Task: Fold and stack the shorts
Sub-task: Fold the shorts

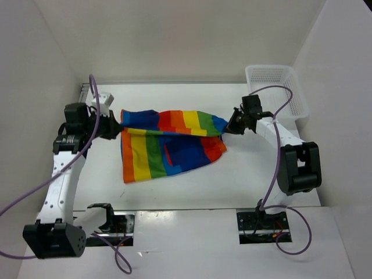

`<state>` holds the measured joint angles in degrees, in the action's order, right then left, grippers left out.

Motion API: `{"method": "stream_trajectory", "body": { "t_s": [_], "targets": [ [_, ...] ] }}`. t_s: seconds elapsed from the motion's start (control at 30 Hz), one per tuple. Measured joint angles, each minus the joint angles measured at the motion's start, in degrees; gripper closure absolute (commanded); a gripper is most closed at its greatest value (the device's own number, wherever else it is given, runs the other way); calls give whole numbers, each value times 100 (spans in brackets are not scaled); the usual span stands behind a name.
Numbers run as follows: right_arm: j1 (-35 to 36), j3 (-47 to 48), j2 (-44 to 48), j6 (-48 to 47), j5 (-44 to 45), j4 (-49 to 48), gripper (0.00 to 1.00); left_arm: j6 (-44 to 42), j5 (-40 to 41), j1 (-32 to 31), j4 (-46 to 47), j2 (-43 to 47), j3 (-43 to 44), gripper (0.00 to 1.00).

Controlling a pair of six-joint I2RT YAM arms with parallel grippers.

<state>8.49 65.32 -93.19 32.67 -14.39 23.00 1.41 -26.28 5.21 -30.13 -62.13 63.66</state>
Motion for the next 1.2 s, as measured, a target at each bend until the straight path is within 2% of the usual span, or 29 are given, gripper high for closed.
{"method": "stream_trajectory", "body": {
  "t_s": [0.13, 0.23, 0.27, 0.3, 0.33, 0.37, 0.4, 0.47, 0.57, 0.63, 0.67, 0.7, 0.77, 0.87, 1.0, 1.1, 1.17, 1.2],
  "targets": [
    [-28, -540, 459, -17, 22, 92, 99, -9, 98, -48, -376, 850, -935, 94],
    [-33, -953, 962, 35, -28, 94, 84, -15, 236, -52, -817, 1655, -1537, 81],
    [-35, -1106, 1147, 81, -59, 101, 66, -33, 271, -52, -981, 1904, -1655, 72],
    [-39, -1296, 1353, 131, -101, 118, 55, -50, 315, -52, -1126, 2131, -1755, 39],
    [-42, -1495, 1582, 197, -140, 142, 46, -107, 354, -52, -1266, 2352, -1851, 25],
    [-50, -1707, 1812, 247, -181, 164, 28, -116, 369, -52, -1366, 2531, -1939, 21],
    [-50, -1906, 2061, 293, -240, 264, 20, -109, 387, -52, -1523, 2726, -2022, 14],
    [35, -2094, 2323, 417, -278, 424, 15, -136, 385, -52, -1705, 2900, -2107, 10],
    [243, -2111, 2343, 518, -297, 501, 16, -122, 365, -52, -1794, 2767, -2181, 12],
    [317, -2111, 2341, 566, -243, 546, 26, -129, 352, -52, -1810, 2557, -2229, 22],
    [319, -2111, 2341, 608, -208, 564, 31, -114, 350, -52, -1827, 2476, -2260, 35],
    [321, -2111, 2341, 660, -157, 579, 41, -118, 341, -52, -1840, 2391, -2319, 37],
    [321, -2111, 2341, 774, -50, 590, 43, -120, 332, -52, -1860, 2210, -2487, 37],
    [321, -2111, 2328, 946, 118, 595, 37, -131, 251, -52, -1864, 1836, -2835, 26],
    [321, -2111, 2068, 1043, 326, 533, 37, -116, 155, -52, -1757, 1211, -3152, 26],
    [321, -2107, 1641, 1093, 417, 422, 37, -118, 122, -52, -1731, 1060, -3233, 26],
    [321, -2107, 1381, 1099, 472, 317, 42, -116, 92, -52, -1665, 1051, -3233, 26],
    [321, -2107, 1285, 1097, 487, 271, 44, -118, 83, -52, -1637, 1040, -3233, 33]
  ]
}}
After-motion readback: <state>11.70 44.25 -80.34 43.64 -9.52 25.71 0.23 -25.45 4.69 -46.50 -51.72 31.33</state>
